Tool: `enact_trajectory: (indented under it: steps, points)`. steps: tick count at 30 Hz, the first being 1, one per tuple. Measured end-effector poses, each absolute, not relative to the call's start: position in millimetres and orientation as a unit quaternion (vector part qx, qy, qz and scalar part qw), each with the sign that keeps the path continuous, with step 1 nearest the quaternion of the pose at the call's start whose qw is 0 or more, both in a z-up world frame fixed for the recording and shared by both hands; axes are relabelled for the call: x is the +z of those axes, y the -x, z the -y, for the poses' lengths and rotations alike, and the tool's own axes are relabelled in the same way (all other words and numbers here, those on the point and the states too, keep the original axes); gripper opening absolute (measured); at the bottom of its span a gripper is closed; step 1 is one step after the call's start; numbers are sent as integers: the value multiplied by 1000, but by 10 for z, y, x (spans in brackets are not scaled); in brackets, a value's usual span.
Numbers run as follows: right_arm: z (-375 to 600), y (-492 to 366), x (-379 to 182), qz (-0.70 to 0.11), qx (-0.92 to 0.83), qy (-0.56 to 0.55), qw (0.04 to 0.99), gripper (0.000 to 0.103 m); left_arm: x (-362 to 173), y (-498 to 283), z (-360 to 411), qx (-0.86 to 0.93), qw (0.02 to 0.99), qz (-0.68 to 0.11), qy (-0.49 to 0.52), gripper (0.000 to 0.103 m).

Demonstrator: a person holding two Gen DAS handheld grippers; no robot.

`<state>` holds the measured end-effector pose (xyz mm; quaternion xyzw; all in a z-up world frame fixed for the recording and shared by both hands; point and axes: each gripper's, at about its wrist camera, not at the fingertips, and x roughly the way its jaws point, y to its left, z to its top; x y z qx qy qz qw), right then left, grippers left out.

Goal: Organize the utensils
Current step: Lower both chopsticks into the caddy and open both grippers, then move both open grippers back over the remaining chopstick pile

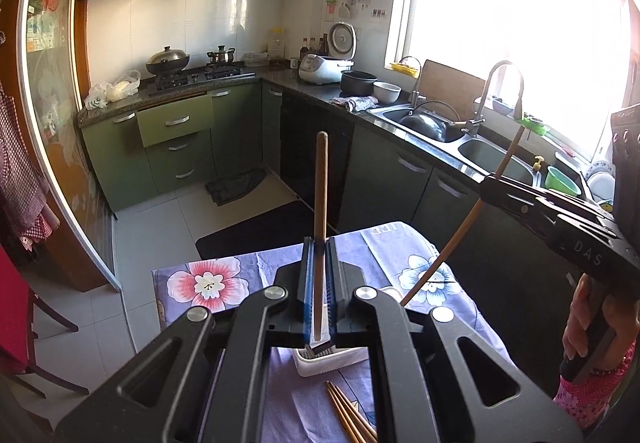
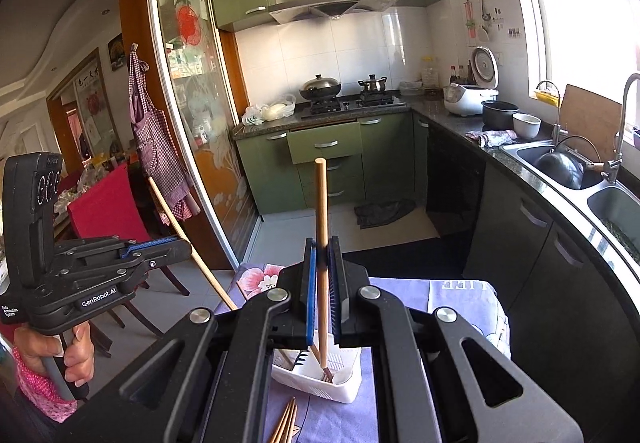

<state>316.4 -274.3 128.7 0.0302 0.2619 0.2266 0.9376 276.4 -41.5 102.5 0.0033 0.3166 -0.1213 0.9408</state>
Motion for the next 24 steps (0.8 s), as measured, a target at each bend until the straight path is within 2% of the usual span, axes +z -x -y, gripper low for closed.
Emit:
enact_trajectory:
  steps: [10, 12, 14, 22, 24]
  points:
    - [2520, -3523, 517, -331, 233, -13, 914, 7, 279, -3053, 417, -124, 904, -409, -7, 6]
    - [2496, -3526, 436, -338, 234, -13, 911, 10, 182, -3029, 433, -123, 899, -420, -11, 6]
    - [2496, -3493, 411, -339, 230, -8, 912, 17, 142, -2996, 434, -121, 897, -426, -14, 6]
    - [2625, -2907, 680, -300, 237, -3, 924, 18, 360, -2694, 432, -115, 903, -413, -13, 18]
    - [2709, -2680, 676, -292, 239, -1, 926, 33, 377, -2562, 426, -116, 903, -414, -8, 26]
